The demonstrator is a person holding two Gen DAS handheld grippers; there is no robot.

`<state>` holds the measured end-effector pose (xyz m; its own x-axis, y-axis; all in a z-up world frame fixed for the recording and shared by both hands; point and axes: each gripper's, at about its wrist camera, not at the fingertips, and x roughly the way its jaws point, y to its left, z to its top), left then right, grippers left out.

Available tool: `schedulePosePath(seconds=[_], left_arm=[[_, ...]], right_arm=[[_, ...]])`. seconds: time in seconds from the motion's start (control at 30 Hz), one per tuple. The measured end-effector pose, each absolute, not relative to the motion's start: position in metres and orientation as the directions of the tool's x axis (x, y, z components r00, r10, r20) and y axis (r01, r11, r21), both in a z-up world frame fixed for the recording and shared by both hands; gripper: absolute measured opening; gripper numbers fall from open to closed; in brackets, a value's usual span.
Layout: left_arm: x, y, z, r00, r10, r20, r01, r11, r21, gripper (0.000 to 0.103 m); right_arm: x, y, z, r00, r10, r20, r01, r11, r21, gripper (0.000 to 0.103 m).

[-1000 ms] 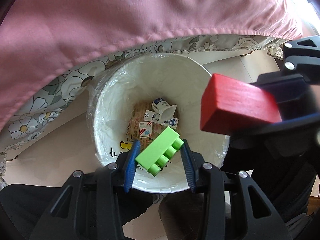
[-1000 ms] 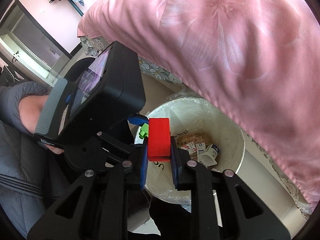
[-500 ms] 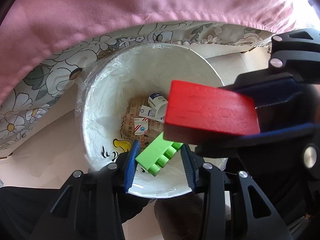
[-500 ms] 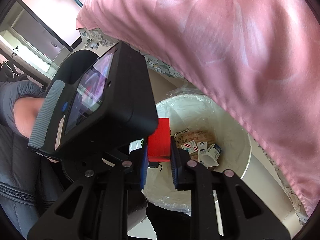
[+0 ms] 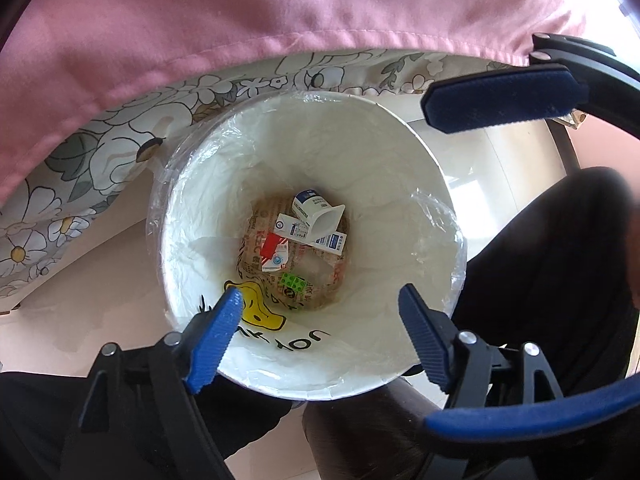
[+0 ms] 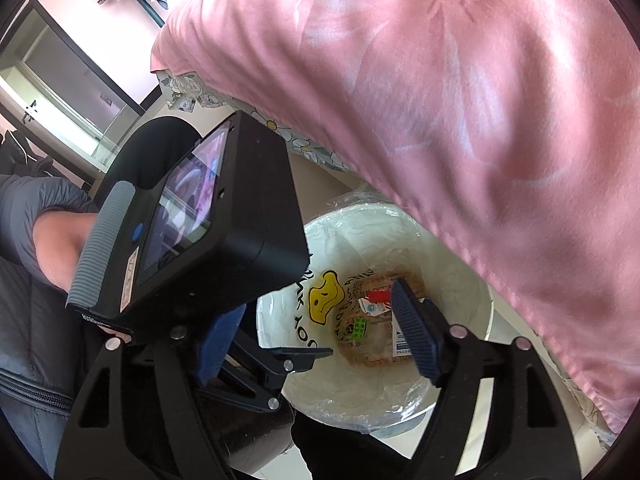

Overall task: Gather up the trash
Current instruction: 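Open the left gripper to drop the brick while the right gripper releases the red block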

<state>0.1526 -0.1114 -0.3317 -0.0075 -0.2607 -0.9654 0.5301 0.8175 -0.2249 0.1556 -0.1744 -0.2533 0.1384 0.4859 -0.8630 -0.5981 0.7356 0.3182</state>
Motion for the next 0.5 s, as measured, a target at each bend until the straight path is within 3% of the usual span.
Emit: schedulePosePath(seconds=[0.13,0.5], left_arm=[[0.152,-0.114,-0.327,-0.008,-0.264,-0.964,0.534,0.814,-0.228,0.091],[0.146,-0.112,-0.318,0.022,-0.252,-0.967,0.538,0.819,-0.202,0.094]], right_arm=[[0.156,-0.177,-0.254,0.138,0.481,-0.866,-0.598,0.738,0.314,0.081],[0.145,-0.177,-0.248,0.171,0.467,-0.868,-0.598,0.749,0.285,0.090]])
